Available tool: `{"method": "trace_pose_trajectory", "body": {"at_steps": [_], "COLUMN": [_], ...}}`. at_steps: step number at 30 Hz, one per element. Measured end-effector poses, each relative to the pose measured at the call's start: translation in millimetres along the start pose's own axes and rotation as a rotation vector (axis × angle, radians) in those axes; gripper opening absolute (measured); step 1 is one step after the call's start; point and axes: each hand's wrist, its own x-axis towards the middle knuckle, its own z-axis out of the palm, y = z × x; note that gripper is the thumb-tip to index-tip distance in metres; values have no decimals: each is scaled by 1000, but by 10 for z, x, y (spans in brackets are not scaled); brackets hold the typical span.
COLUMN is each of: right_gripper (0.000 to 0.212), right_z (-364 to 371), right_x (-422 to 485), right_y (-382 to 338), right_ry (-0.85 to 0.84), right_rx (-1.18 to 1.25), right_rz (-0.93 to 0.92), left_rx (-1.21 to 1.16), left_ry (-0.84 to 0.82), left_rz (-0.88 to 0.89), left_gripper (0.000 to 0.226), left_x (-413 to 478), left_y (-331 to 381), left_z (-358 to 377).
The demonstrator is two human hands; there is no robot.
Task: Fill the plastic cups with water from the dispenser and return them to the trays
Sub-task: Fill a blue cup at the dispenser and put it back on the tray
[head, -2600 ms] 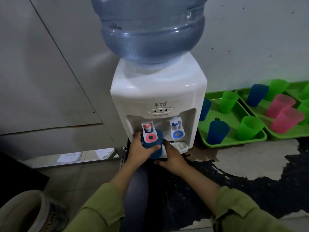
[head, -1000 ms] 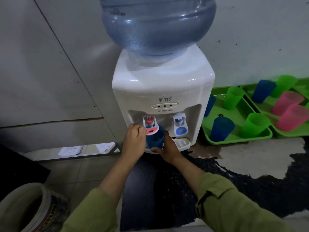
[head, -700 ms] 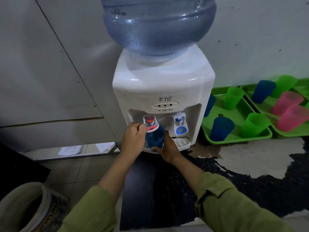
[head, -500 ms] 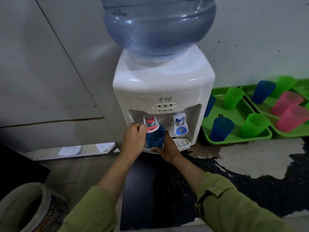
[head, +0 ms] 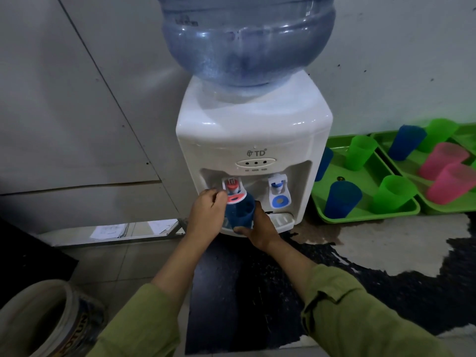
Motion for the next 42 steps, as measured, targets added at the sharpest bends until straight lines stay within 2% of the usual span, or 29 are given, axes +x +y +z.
{"method": "trace_pose_trajectory", "body": {"at_steps": [21, 42], "right_gripper": [77, 77], "right_z": [-29, -36], "right_x": [-23, -31], "right_y": [-45, -58], "right_ry": [-7, -7], "right_rx": [-34, -42], "right_rz": [6, 11], "left_rx": [-66, -32], "left_ry": [-17, -29], "left_rz": [-23, -5], "left_gripper": [29, 30], "left_x": [-28, -41], "left_y": [25, 51], "left_z": [11, -9]}}
